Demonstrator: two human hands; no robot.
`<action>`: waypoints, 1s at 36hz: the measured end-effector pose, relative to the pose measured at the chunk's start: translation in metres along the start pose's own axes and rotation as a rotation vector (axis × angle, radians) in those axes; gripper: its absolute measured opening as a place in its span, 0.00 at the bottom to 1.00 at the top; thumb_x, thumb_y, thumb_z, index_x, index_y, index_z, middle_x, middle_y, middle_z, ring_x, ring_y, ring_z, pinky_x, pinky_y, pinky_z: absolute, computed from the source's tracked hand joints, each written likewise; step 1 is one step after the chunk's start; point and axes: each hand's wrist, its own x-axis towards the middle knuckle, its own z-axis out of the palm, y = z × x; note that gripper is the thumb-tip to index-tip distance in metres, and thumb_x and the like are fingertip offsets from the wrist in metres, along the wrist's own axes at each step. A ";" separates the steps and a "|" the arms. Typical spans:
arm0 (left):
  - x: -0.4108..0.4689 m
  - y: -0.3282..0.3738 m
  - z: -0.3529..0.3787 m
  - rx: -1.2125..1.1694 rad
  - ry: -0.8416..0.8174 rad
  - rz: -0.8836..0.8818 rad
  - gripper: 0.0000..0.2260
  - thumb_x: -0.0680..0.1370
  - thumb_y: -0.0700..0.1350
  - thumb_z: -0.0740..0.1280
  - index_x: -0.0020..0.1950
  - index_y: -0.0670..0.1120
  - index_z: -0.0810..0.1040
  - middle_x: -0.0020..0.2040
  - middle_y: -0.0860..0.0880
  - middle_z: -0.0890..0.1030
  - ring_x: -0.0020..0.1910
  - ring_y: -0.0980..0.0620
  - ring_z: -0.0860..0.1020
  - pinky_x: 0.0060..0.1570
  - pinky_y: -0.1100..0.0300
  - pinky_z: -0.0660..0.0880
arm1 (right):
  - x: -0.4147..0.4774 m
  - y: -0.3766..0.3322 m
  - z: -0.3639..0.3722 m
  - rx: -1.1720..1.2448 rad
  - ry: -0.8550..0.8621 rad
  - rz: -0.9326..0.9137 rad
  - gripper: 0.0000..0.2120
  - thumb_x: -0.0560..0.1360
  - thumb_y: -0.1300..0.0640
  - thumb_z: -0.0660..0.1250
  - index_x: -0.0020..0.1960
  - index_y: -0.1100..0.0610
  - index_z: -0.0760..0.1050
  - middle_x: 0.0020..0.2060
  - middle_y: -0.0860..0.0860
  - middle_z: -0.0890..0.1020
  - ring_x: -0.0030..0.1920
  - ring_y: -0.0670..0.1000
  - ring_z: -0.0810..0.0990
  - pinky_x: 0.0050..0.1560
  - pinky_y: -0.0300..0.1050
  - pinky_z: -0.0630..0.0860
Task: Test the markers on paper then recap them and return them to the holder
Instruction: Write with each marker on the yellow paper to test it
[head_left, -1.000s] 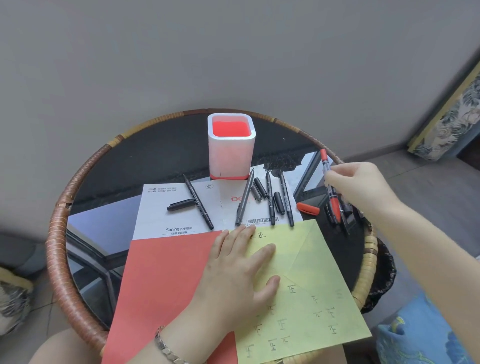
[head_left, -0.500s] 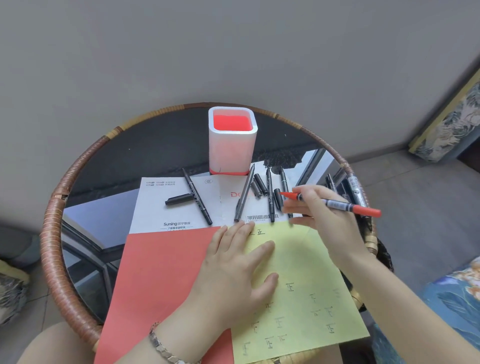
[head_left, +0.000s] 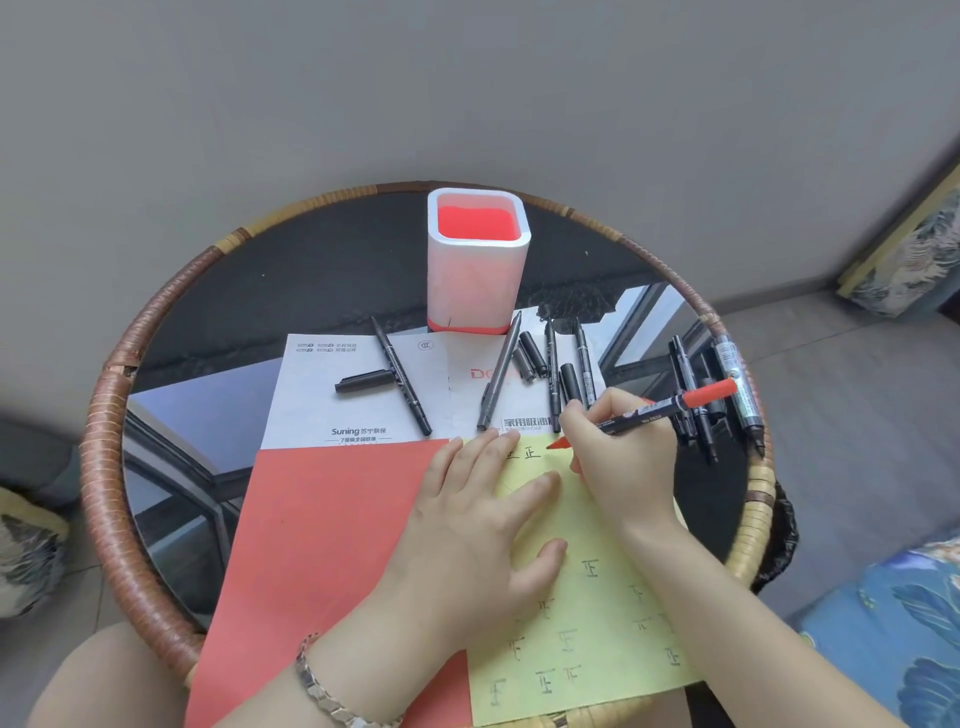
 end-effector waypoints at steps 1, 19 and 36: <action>0.000 0.000 0.000 -0.002 0.003 0.001 0.20 0.68 0.61 0.59 0.55 0.56 0.78 0.62 0.43 0.77 0.64 0.48 0.66 0.65 0.52 0.55 | 0.000 0.000 0.000 -0.003 0.005 -0.006 0.14 0.68 0.64 0.66 0.26 0.64 0.65 0.20 0.56 0.71 0.19 0.44 0.69 0.28 0.34 0.67; -0.001 0.002 -0.001 -0.020 0.006 0.000 0.20 0.68 0.60 0.59 0.56 0.56 0.78 0.62 0.43 0.76 0.64 0.48 0.65 0.65 0.51 0.55 | 0.003 0.006 0.000 -0.027 0.013 -0.057 0.14 0.68 0.64 0.66 0.25 0.61 0.67 0.16 0.49 0.71 0.20 0.44 0.70 0.28 0.34 0.68; 0.000 0.003 -0.004 0.000 -0.025 -0.020 0.20 0.68 0.61 0.59 0.55 0.55 0.79 0.61 0.43 0.77 0.63 0.44 0.73 0.64 0.50 0.57 | 0.004 0.008 -0.002 -0.097 0.022 -0.064 0.13 0.67 0.63 0.66 0.26 0.62 0.69 0.16 0.48 0.72 0.25 0.51 0.72 0.35 0.43 0.70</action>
